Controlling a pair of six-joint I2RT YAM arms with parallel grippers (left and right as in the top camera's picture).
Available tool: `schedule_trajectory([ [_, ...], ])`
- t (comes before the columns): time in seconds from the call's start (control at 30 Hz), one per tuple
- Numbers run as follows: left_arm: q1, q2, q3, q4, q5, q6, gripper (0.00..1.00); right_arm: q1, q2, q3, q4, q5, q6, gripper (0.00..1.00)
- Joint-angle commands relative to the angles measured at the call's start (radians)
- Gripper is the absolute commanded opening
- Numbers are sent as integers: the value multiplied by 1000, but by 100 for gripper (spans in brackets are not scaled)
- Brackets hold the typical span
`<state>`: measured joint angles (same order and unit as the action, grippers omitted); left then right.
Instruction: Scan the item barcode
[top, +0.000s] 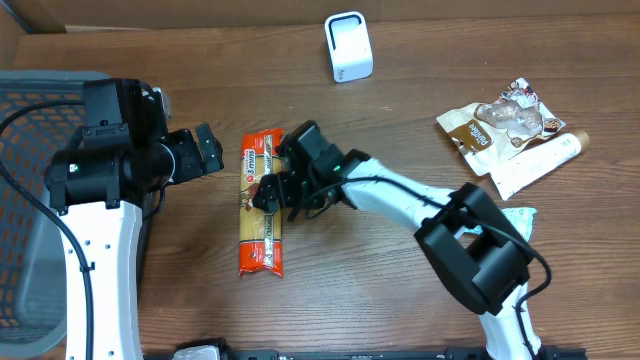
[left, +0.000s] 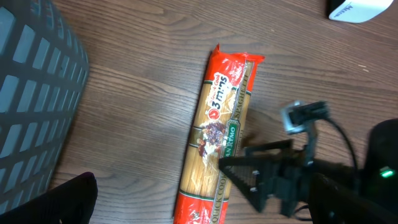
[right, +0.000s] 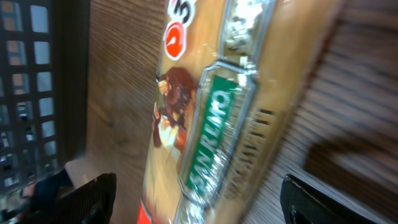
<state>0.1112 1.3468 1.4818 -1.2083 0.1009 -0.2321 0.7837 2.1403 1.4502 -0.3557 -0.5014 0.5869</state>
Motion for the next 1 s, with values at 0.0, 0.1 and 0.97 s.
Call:
schedule_trajectory([
  [0.0,0,8,19,2,0,16,100,36,35,-7,19,98,42,85],
  [0.1,0,7,19,2,0,16,100,55,70,-7,40,117,56,82],
  [0.97,0,8,19,2,0,16,100,-97,49,4,-3,-173,-63,4],
])
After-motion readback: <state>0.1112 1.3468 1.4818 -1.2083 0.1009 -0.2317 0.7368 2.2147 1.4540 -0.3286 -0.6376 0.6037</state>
